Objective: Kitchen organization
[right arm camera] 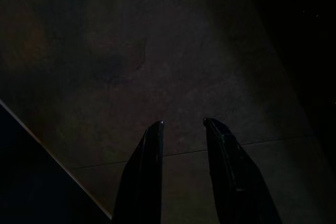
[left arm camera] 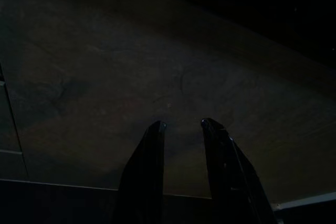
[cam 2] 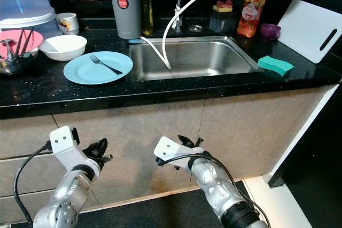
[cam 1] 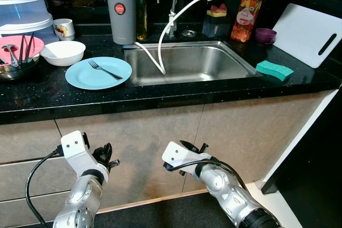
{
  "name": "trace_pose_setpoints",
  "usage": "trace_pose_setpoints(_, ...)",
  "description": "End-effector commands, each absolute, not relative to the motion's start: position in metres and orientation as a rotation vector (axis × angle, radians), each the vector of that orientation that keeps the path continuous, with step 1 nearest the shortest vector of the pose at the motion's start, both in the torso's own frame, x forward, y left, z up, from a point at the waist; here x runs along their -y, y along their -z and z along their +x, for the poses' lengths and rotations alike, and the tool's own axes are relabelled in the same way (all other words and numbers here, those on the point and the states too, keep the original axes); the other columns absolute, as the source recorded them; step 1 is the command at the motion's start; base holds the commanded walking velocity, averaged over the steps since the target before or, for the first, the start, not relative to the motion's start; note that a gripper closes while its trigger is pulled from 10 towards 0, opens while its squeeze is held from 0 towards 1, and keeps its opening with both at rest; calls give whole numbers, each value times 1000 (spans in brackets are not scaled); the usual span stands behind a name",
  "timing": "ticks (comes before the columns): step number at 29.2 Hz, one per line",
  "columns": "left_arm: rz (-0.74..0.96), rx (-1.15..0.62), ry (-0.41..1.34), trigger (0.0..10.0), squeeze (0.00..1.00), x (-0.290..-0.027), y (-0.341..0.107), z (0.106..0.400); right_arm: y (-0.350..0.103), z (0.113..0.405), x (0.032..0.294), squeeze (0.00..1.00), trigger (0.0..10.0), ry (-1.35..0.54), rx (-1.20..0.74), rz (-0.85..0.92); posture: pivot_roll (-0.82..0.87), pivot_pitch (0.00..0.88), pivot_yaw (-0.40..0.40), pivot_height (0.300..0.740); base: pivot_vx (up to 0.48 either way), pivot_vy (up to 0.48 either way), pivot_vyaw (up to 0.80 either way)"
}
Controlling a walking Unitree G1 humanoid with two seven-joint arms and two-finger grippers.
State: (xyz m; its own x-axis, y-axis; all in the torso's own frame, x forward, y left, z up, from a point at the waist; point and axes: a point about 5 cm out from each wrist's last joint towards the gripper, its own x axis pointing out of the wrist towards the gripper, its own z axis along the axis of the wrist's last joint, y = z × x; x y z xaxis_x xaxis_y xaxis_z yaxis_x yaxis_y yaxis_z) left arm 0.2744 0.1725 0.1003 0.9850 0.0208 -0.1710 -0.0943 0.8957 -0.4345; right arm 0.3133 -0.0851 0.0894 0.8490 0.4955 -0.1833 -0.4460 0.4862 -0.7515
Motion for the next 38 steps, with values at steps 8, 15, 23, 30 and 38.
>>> trace_pose_setpoints(8, -456, -183, -50, 10000, 0, -170, -96, 273, -86, 312, 87, 0, 10000, -568, 48, -891, -136, 0, -25, 740, 0, 0, 0)
trace_pose_setpoints(15, -459, -182, -54, 10000, 0, -170, -97, 274, -87, 312, 87, 0, 10000, -567, 48, -891, -136, 7, -22, 740, 0, 0, 0)
trace_pose_setpoints(23, -463, -180, -57, 10000, 0, -170, -97, 274, -88, 313, 87, 0, 10000, -567, 49, -890, -136, 10, -23, 740, 0, 0, 0)
trace_pose_setpoints(30, -467, -178, -56, 10000, 0, -169, -98, 274, -88, 313, 88, 0, 10000, -566, 48, -890, -136, 13, -24, 740, 0, 0, 0)
trace_pose_setpoints(38, -472, -178, -59, 10000, 0, -170, -98, 274, -89, 314, 88, 0, 10000, -567, 48, -890, -137, 20, -26, 740, 0, 0, 0)
